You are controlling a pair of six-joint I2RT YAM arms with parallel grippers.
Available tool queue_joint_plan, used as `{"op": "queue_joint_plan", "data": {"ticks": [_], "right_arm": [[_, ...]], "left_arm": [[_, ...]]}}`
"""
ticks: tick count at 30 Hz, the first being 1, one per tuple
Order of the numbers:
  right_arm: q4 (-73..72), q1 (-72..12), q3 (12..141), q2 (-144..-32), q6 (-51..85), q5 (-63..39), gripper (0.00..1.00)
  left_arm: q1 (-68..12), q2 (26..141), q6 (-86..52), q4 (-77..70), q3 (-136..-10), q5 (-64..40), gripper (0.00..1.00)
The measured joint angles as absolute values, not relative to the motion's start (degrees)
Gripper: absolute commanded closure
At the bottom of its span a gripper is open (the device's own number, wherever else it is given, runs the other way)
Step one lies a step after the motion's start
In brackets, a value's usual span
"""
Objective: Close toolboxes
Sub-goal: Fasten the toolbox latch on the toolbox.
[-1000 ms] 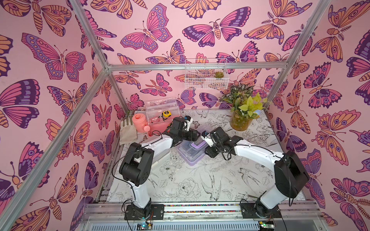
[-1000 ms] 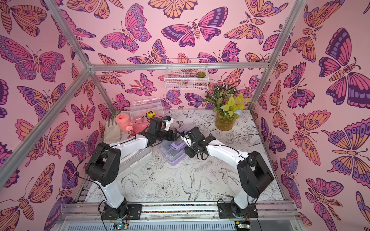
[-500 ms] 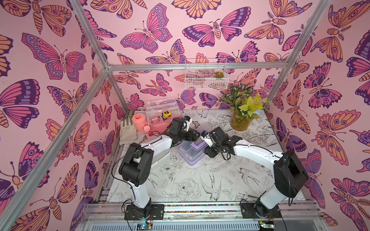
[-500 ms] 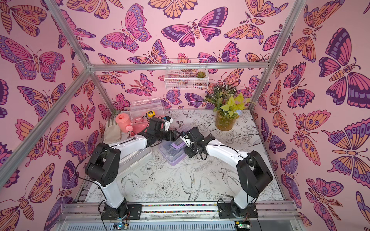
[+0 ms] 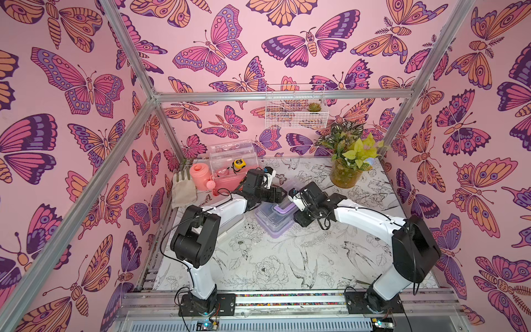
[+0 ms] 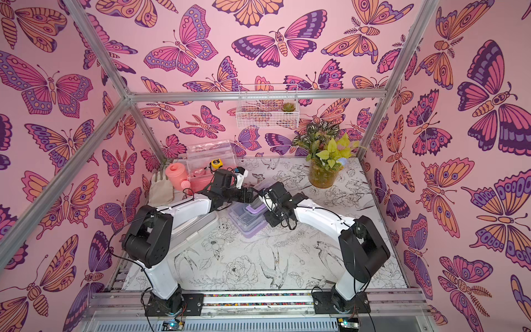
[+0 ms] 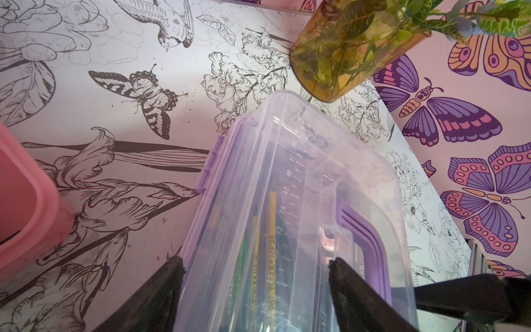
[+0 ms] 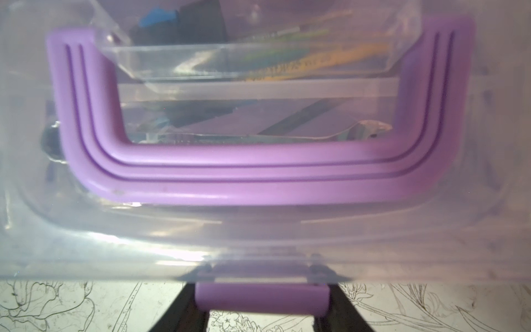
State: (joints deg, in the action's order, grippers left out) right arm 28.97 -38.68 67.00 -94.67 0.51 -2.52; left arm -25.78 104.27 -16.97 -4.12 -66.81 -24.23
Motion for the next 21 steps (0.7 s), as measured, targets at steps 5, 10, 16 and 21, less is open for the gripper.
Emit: {"op": "queue_joint_plan", "data": {"ticks": [5,10,16,21], "right_arm": [[32.6,-38.7,70.3,-96.7,5.0,-2.4,0.46],[35.3,-38.7,72.8,-98.4,11.1,-2.7,0.41],[35.8,-38.7,72.8,-98.4,15.5,-4.1,0.35],[36.0,-38.7,72.8,-98.4,16.3,-4.1,0.35]], "left_arm": [[-25.8,104.3,-17.0,-4.2,-66.8,-24.2,0.19],[-25.8,104.2,-17.0,-4.7,-66.4,-24.3,0.19],[-25.7,103.8,-17.0,-5.3,-65.8,-24.3,0.19],[-25.6,103.7,-17.0,-5.3,-65.6,-24.3,0.19]]}}
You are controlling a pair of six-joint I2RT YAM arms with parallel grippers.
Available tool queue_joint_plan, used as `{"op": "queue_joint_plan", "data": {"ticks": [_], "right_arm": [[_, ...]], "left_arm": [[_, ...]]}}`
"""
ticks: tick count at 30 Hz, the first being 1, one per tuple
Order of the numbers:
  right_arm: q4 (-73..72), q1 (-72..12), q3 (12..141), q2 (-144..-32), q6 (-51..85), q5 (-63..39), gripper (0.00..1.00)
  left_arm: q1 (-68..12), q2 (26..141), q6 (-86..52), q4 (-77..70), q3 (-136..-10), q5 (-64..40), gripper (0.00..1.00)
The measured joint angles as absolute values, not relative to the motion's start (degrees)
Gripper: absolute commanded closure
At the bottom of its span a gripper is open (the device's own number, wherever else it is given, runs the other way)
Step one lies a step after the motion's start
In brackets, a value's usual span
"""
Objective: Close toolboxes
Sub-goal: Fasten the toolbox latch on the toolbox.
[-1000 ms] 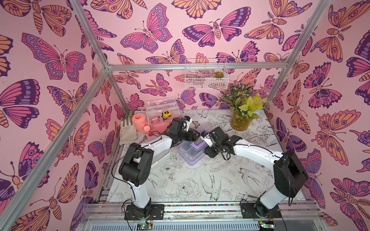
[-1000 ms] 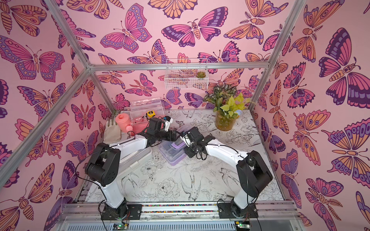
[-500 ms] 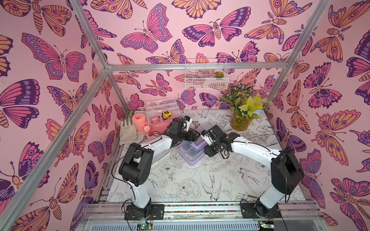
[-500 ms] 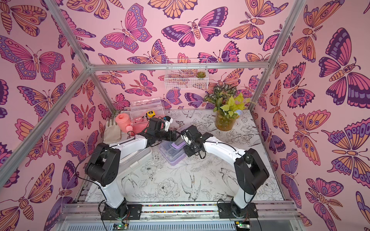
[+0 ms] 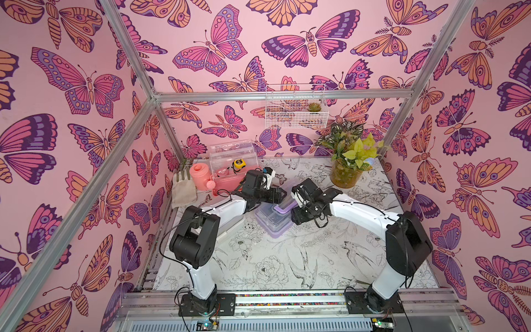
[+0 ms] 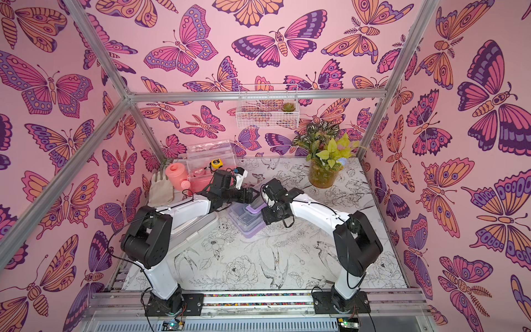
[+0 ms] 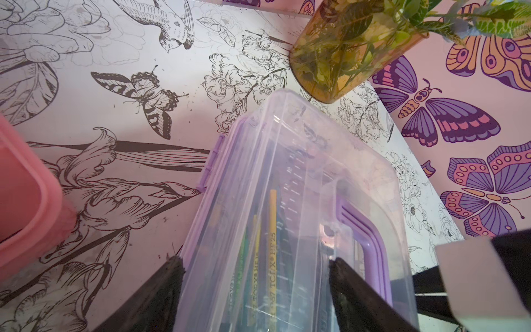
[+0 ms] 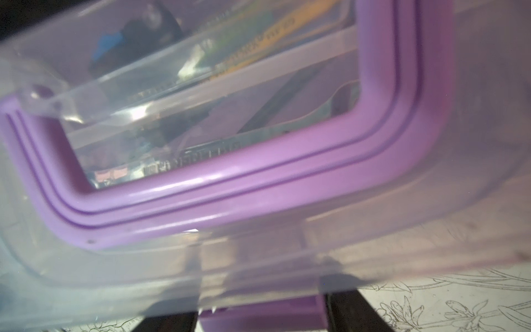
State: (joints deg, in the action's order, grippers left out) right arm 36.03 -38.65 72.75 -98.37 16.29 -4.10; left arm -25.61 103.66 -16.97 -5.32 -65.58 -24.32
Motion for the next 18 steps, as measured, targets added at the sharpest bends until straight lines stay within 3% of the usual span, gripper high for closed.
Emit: {"op": "queue_joint_plan", "data": {"ticks": [11,18], "right_arm": [[39.8,-38.6,72.4,-98.4,24.1,-5.6,0.34],[34.0,-38.2,68.4,-98.1,30.8,-9.1,0.37]], "left_arm": [[-25.5,103.6,-17.0,-5.3,-65.5,-24.4,0.19],[-25.5,103.6,-17.0,-5.4,-65.3,-24.5,0.19]]}}
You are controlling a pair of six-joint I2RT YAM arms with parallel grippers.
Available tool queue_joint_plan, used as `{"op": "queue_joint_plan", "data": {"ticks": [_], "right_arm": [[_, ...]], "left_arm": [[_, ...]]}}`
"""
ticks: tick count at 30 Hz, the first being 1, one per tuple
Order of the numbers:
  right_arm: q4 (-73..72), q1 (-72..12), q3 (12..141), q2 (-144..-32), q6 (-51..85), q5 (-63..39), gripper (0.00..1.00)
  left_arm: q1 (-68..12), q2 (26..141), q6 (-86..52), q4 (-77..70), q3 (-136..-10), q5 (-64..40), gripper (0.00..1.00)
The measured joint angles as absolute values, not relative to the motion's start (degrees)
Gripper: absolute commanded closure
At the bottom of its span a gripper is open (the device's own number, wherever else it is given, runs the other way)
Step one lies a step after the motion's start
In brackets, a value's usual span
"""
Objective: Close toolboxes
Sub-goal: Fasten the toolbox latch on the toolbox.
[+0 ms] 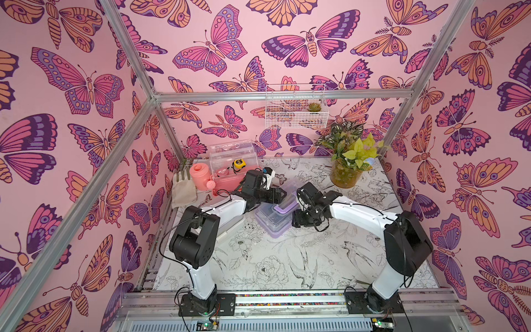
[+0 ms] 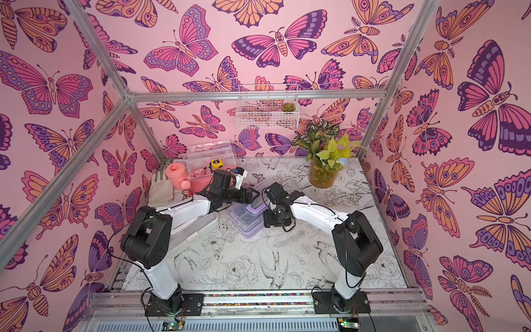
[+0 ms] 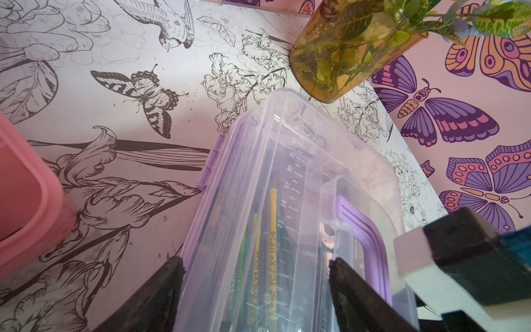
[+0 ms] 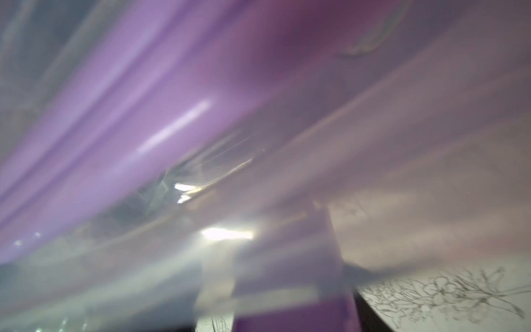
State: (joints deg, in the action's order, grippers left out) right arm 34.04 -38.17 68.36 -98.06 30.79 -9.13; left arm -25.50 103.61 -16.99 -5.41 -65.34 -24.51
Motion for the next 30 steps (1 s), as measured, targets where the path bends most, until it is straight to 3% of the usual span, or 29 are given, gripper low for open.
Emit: {"op": "queue_joint_plan", "data": {"ticks": [30], "right_arm": [[17.8,-38.1,58.3,-87.8,36.7,-12.0,0.54]], "left_arm": [[-24.6,103.4,-18.3,-7.2,-64.0,-26.1,0.19]]}}
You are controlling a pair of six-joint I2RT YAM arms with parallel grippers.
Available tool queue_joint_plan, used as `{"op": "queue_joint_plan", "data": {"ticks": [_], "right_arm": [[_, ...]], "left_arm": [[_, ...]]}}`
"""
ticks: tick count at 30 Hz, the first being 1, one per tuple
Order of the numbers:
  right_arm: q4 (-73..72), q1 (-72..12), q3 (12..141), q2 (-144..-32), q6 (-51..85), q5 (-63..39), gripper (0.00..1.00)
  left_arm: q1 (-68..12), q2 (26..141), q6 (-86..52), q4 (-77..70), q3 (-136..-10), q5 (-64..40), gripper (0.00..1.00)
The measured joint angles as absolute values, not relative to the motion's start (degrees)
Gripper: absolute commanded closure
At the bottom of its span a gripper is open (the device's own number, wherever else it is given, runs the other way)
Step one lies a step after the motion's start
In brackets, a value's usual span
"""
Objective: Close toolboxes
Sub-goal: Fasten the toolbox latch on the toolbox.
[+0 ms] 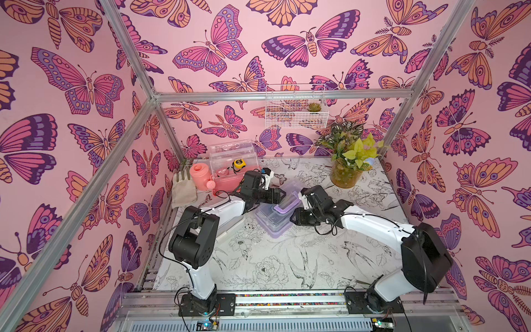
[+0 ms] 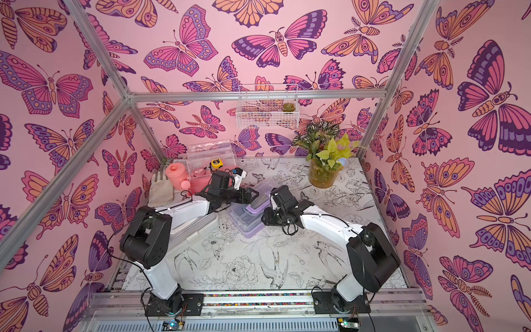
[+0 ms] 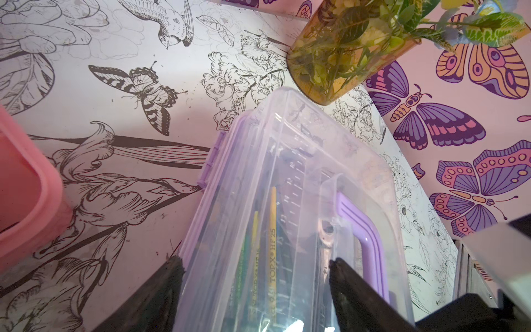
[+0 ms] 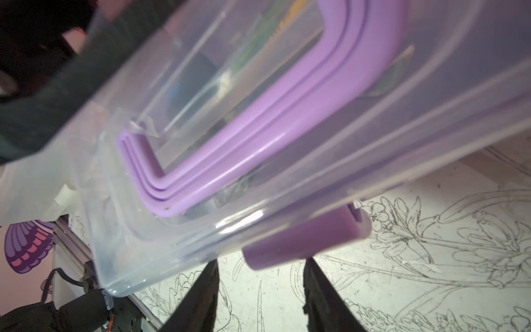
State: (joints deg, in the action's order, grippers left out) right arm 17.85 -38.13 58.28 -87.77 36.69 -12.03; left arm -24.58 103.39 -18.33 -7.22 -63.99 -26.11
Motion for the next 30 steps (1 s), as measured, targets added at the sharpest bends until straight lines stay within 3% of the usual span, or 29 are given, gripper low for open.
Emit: {"op": "queue_joint_plan", "data": {"ticks": [12,30], "right_arm": [[14.0,-37.5,55.0,-86.7,39.8,-10.3,0.6],[3.5,-34.0,47.5,-84.7,51.9,-13.2,0.44]], "left_arm": [[-24.4,102.8,-18.5,-7.2,-63.4,-26.1,0.19],[-24.4,102.8,-18.5,-7.2,-63.4,-26.1,0.19]]}}
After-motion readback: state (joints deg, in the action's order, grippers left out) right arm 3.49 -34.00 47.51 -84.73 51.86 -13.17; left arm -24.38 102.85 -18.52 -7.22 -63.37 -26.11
